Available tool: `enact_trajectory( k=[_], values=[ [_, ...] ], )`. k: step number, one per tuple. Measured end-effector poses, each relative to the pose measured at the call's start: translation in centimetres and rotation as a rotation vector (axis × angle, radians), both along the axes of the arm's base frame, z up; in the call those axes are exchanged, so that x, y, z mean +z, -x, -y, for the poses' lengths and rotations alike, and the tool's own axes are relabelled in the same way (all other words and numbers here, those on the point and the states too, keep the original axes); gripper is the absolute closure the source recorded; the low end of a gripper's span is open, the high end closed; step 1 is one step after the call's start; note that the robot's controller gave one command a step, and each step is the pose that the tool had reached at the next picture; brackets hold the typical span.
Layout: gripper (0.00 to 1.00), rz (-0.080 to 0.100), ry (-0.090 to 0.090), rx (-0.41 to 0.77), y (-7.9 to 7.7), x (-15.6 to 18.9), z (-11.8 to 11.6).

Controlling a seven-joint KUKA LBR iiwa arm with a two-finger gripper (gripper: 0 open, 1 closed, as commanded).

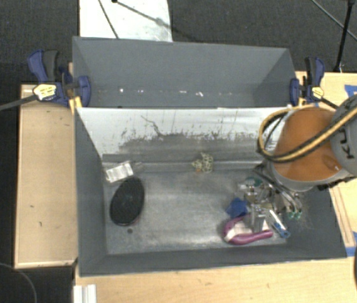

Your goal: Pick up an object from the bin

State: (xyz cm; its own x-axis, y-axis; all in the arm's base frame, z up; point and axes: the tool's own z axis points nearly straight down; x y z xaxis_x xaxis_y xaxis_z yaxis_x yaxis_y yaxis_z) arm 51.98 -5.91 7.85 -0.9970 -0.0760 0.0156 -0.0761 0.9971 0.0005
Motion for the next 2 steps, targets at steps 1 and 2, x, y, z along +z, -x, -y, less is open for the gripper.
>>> enact_trajectory(
  k=[1, 2],
  values=[
    [1.00, 0.025, 0.001, -0.035, 0.2, 10.4, 0.3],
    [1.00, 0.024, 0.001, -0.011, 1.2, 16.1, 4.0]
  ],
)
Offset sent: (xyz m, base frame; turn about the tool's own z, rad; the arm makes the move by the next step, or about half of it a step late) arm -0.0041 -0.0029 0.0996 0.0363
